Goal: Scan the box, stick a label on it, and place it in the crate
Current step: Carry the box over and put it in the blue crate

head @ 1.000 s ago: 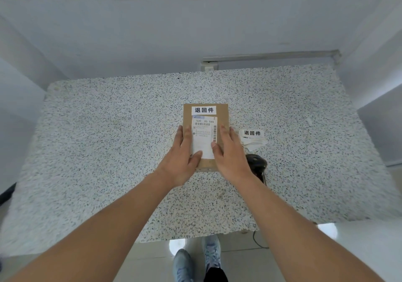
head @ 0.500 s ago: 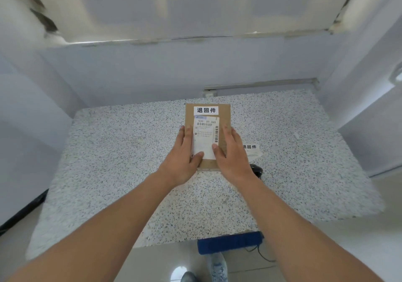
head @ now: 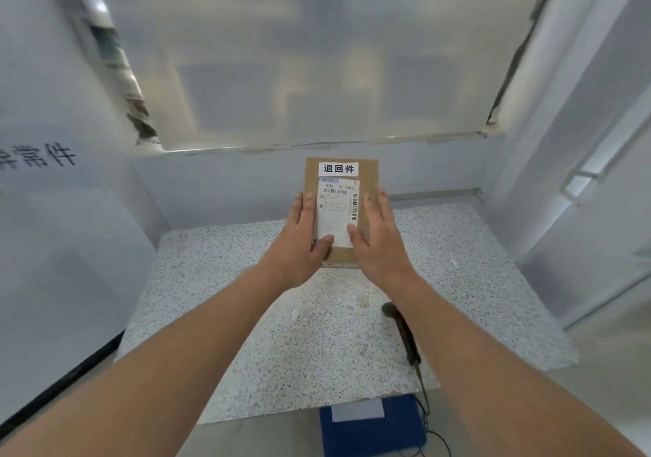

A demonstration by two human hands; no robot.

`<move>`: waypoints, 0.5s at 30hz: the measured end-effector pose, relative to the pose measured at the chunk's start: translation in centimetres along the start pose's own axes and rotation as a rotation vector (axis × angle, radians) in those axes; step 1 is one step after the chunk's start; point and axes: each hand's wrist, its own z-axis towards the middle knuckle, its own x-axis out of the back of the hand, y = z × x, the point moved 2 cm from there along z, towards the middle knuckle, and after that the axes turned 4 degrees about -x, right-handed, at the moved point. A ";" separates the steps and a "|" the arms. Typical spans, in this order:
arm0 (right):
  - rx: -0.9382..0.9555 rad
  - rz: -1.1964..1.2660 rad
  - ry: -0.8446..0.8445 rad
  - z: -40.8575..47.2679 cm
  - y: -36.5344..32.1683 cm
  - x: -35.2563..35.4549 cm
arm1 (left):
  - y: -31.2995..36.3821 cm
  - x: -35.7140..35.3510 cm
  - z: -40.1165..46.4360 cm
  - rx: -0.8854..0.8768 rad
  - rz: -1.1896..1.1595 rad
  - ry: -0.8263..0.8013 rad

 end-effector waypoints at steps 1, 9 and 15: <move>0.019 -0.007 0.004 -0.1 -0.7 0.8 | 0.8 0.7 -0.2 -0.004 0.001 0.014; 0.154 -0.013 -0.005 -2.6 -5.7 7.6 | 7.5 5.4 -3.3 -0.053 0.082 0.160; 0.291 -0.004 -0.039 -6.6 -8.3 11.6 | 12.6 7.5 -8.4 -0.069 0.121 0.253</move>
